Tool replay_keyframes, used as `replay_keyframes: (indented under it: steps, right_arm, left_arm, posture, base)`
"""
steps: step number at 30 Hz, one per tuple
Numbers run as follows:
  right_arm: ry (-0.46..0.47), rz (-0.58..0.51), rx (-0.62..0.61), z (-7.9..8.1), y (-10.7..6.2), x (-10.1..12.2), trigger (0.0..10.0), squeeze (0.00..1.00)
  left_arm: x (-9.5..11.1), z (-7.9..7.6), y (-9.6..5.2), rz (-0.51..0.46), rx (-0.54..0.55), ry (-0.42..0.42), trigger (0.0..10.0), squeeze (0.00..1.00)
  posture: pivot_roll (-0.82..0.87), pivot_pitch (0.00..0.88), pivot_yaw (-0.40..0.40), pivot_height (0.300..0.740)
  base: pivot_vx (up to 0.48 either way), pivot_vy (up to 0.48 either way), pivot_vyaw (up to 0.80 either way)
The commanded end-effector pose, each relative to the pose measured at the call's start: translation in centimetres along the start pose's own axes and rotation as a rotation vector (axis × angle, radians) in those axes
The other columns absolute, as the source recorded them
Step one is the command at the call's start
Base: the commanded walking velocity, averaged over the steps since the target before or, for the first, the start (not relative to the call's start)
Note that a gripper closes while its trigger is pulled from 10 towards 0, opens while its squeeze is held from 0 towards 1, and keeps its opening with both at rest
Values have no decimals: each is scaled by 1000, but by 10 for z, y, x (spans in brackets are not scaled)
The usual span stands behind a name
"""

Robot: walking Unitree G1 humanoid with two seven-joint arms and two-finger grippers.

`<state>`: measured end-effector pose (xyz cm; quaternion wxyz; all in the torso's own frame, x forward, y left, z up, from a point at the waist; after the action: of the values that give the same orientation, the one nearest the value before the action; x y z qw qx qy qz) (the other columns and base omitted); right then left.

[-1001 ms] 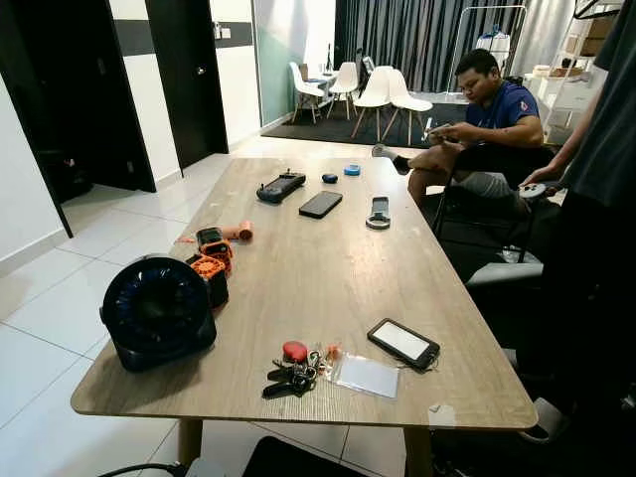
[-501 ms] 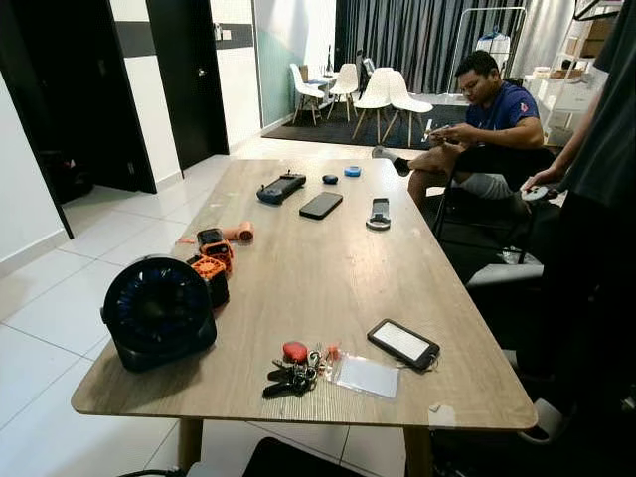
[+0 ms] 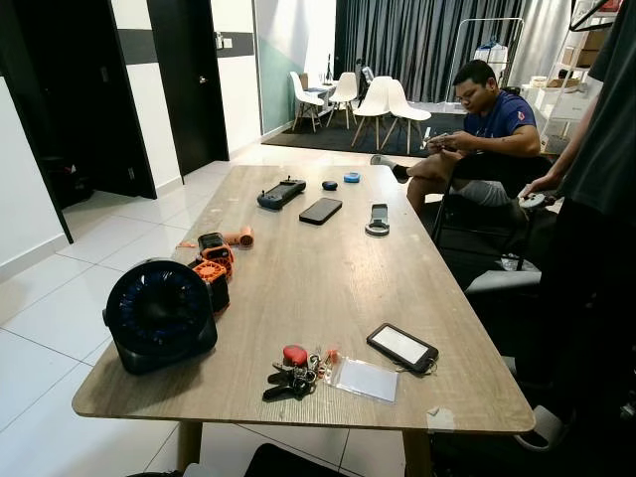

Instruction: Hang keys on a hook

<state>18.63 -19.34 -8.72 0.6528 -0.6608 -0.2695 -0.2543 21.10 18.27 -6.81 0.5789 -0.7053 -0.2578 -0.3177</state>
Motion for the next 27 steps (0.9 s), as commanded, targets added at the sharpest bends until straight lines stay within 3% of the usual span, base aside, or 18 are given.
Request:
replay_keyframes:
  steps: [1,8,27]
  right_arm:
    - [-2,8,8,3,0,-3,10000,0]
    - [-1,7,7,3,0,-2,10000,0]
    - [18,10,2,5,0,-4,10000,0]
  left_arm:
    - [-5,-1,-1,10,-3,-14,10000,0]
    - [-3,-2,0,0,-5,-19,10000,0]
    - [2,-1,1,-12,-13,-11,10000,0]
  posture:
    - [44,8,16,740]
    - [46,8,17,740]
    - [51,12,26,740]
  base:
    - [0,0,0]
    - [-105,0,0]
    - [-318,0,0]
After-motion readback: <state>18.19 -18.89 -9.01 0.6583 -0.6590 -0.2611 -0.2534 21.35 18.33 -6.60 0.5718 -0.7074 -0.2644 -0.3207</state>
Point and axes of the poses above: a point about 5 cm out from each wrist's last joint towards the gripper, its own y axis pointing out of the wrist towards the gripper, its own x axis along the axis of the wrist's last joint, z = x × y, the point moved 1 cm from there along y, pointing out of the wrist towards the gripper, and after that the axes turned 13 degrees about -y, right-handed, at the moved point
